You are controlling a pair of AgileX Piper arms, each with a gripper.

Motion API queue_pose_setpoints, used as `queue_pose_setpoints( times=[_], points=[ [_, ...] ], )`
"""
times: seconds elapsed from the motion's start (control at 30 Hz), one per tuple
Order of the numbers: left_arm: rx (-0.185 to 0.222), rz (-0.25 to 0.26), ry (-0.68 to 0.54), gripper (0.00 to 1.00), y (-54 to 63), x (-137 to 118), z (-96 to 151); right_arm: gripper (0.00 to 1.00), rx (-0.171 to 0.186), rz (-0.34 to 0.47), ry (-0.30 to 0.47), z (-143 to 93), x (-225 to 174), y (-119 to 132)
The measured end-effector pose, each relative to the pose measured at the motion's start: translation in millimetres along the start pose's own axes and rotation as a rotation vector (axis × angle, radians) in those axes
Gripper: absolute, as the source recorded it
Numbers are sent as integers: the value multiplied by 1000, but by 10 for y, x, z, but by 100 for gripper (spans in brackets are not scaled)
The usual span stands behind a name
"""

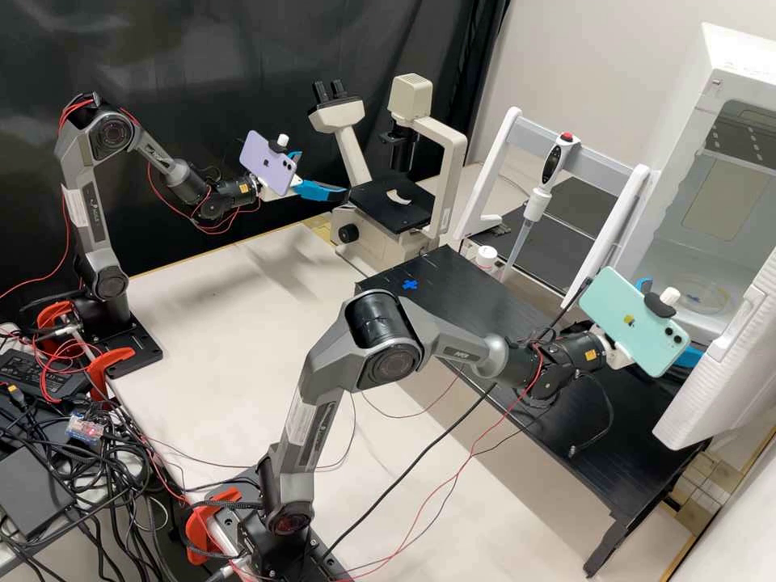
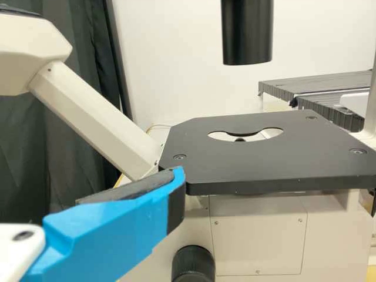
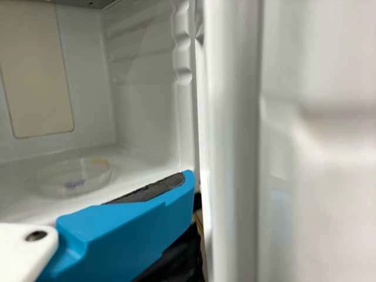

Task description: Move the petri dish to the microscope

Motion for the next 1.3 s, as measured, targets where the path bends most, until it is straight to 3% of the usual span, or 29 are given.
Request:
queue_pose_setpoints(
  times=[0.1, 0.23, 0.43, 0.63, 0.9, 1.3],
  points=[
    [0, 0, 0, 100, 0, 0, 0, 100, 5, -10, 19, -64, 169, 30],
    [0, 0, 0, 100, 0, 0, 0, 100, -18, -65, 32, -167, 388, -34],
    [0, 0, 0, 100, 0, 0, 0, 100, -97, -121, 48, -261, 722, -229],
    [0, 0, 0, 100, 0, 0, 0, 100, -125, -141, -1, -181, 939, -421],
    [0, 0, 0, 100, 0, 0, 0, 100, -131, -159, -57, -29, 1079, -588],
    [0, 0, 0, 100, 0, 0, 0, 100, -125, -183, -47, 39, 1173, -803]
  ],
)
